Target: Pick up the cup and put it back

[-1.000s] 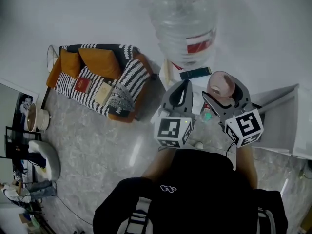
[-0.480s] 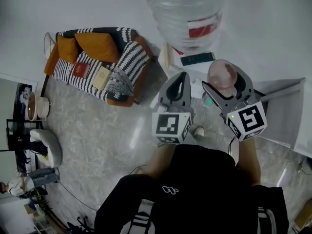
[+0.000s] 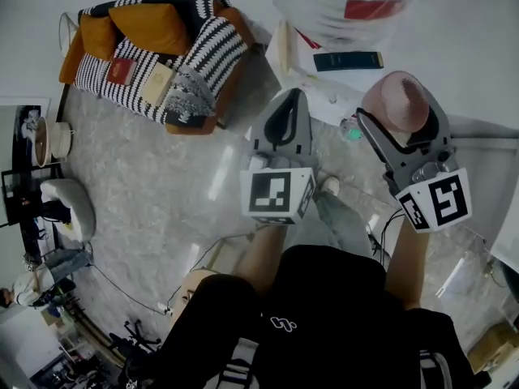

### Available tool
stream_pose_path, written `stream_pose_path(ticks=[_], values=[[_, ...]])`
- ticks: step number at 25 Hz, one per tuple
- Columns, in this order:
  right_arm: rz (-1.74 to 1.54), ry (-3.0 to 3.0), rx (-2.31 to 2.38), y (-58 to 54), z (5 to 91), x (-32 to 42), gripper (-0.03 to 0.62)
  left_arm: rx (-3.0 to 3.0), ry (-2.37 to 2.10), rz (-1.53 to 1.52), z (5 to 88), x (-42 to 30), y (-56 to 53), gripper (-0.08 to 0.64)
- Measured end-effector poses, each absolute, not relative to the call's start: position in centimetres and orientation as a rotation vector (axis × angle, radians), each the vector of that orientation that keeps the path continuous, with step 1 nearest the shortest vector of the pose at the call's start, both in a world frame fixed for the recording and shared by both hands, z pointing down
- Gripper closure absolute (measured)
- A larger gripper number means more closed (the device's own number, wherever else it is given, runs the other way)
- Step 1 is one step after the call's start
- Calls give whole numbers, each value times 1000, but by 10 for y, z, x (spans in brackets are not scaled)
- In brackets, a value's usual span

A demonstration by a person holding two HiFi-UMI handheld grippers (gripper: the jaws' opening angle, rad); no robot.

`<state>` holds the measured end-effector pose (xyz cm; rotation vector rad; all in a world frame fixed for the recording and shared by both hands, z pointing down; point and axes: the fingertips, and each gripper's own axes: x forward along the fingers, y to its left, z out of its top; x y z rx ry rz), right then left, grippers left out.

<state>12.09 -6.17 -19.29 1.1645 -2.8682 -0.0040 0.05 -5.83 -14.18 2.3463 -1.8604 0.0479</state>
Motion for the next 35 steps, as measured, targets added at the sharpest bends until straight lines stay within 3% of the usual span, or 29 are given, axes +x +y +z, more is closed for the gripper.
stream_pose_path(ticks=[13, 35], values=[[94, -2882, 1121, -43, -36, 104, 207, 2276, -1767, 150, 18, -15, -55, 546], [428, -2963, 943, -46, 303, 73, 207, 2343, -1486, 227, 403, -23, -87, 546]])
